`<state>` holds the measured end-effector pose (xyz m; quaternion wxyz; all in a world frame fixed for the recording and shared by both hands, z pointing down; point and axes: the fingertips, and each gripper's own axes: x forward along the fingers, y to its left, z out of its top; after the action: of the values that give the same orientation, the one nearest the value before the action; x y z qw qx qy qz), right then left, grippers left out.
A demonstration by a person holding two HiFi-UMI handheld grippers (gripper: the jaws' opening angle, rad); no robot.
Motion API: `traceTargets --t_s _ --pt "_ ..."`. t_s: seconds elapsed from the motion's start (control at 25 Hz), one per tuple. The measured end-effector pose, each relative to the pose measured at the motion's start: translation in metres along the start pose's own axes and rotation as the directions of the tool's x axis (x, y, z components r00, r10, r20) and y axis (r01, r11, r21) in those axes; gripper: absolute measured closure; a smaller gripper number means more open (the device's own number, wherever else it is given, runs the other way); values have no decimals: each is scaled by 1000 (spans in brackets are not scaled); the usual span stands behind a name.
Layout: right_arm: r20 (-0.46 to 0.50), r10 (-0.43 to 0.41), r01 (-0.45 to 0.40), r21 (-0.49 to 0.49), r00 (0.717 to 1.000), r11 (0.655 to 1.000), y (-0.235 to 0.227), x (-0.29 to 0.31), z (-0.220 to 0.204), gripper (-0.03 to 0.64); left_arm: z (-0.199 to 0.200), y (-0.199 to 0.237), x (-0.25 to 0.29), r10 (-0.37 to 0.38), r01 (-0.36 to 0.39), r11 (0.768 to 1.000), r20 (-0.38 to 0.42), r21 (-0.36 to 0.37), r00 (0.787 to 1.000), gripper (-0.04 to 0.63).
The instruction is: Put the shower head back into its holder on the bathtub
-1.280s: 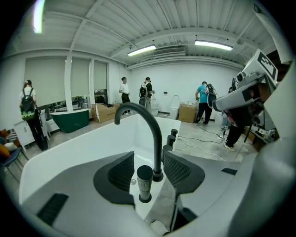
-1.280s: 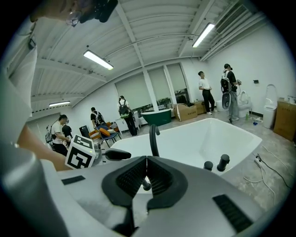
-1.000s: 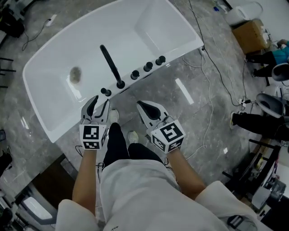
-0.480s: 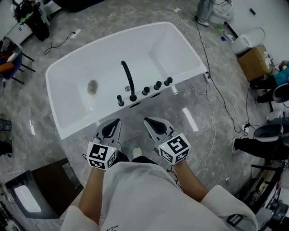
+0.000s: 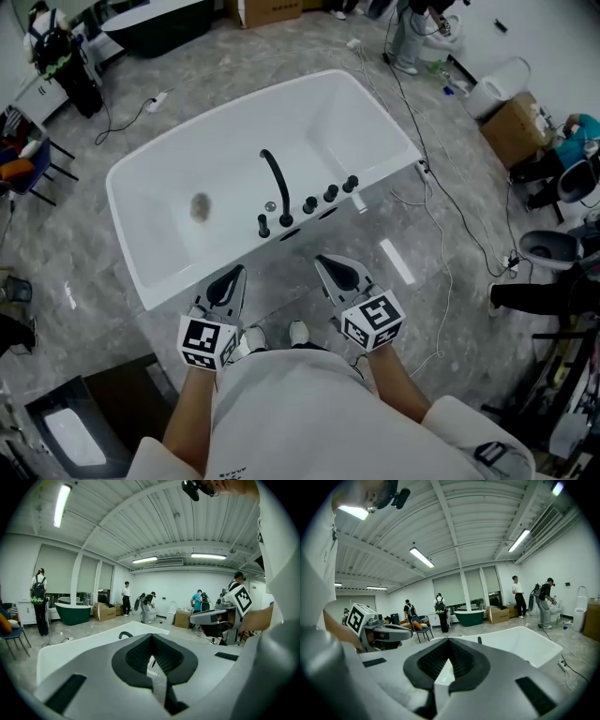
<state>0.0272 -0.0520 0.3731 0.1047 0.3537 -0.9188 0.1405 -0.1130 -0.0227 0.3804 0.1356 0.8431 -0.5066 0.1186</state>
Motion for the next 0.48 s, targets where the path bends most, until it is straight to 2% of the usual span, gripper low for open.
traceTargets --t_s 0.12,0.24,0.36,0.48 --pt "29 -28 28 -15 999 999 25 -31 3 600 -5 -13 -40 -1 1 1000 13 -5 1000 583" --pt "64 -51 53 -25 997 998 49 -41 37 600 21 0 -71 -5 6 1000 17 -7 1000 583" --pt "58 -84 85 -12 995 996 55 -28 65 600 49 28 -75 -24 24 999 14 -41 1000 583" --pt "55 -105 105 -12 993 994 50 -6 74 600 59 50 -62 -43 44 997 23 -56 999 583"
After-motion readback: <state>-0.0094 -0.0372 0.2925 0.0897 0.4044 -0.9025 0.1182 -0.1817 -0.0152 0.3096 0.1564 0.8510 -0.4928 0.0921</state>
